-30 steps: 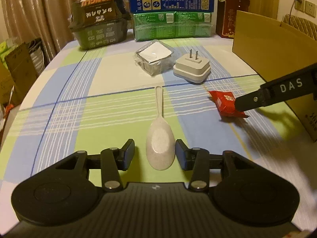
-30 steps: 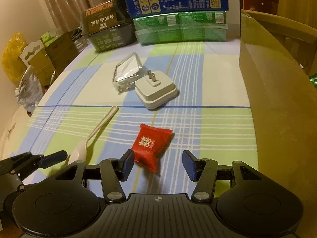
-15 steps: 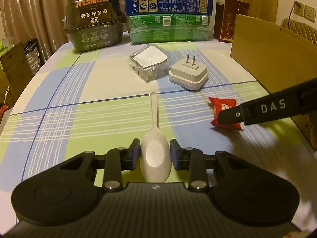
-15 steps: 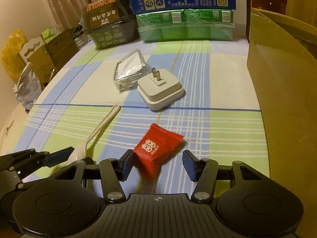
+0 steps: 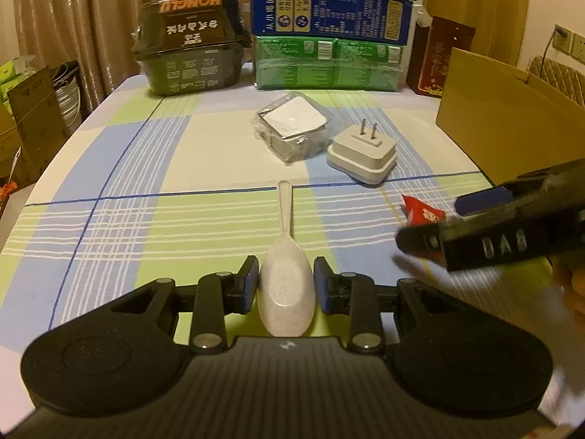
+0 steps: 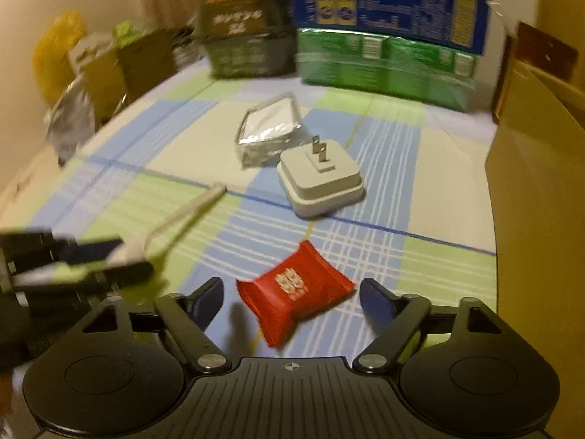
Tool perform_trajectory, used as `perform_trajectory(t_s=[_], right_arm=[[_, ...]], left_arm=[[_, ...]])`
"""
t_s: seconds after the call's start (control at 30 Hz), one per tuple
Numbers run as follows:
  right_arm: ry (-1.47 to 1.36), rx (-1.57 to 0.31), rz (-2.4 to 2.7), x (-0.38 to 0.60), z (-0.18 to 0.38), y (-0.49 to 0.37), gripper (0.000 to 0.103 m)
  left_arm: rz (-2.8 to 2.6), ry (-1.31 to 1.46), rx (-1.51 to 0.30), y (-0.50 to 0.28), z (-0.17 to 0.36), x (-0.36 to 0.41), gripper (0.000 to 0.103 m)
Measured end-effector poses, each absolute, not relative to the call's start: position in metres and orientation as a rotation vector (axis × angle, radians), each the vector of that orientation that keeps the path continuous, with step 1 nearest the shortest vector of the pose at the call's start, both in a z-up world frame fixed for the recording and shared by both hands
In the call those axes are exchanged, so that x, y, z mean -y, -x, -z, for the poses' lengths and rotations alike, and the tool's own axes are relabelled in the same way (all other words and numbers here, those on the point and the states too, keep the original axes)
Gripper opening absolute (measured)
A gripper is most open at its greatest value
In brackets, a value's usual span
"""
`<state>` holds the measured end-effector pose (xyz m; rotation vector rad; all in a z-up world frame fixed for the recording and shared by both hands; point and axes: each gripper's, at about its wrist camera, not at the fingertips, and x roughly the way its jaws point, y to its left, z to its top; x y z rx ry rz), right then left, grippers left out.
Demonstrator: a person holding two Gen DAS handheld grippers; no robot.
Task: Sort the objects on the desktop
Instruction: 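Close the right tool on the red candy packet, then tighten the left tool on the spoon handle while the right tool holds the candy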
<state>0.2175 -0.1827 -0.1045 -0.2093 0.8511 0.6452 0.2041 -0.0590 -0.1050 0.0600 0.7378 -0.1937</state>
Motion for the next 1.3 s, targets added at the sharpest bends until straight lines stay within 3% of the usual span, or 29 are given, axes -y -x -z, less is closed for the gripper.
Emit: perform_trajectory(t_s=[0.4,0.5,0.7,1.3], right_arm=[[0.268,-0.835,-0.701,0.178,0.121,-0.227,0.078],[0.259,-0.838,-0.694,0.177,0.119,-0.228,0.065],[0.290,-0.836,-0.711,0.172,0.115,-0.219,0.054],[0.231,-0.819,-0.686,0.178,0.100,-0.209,0.052]], left_arm=[[0.200,-0.049,-0.748,-0.205,0.106,0.060,0.027],[0.206,-0.055,-0.747,-0.204,0.106,0.063,0.027],[0.208,-0.055,-0.750,-0.203,0.107,0.064,0.027],[0.203,-0.040,-0.749,-0.197,0.104,0.064,0.027]])
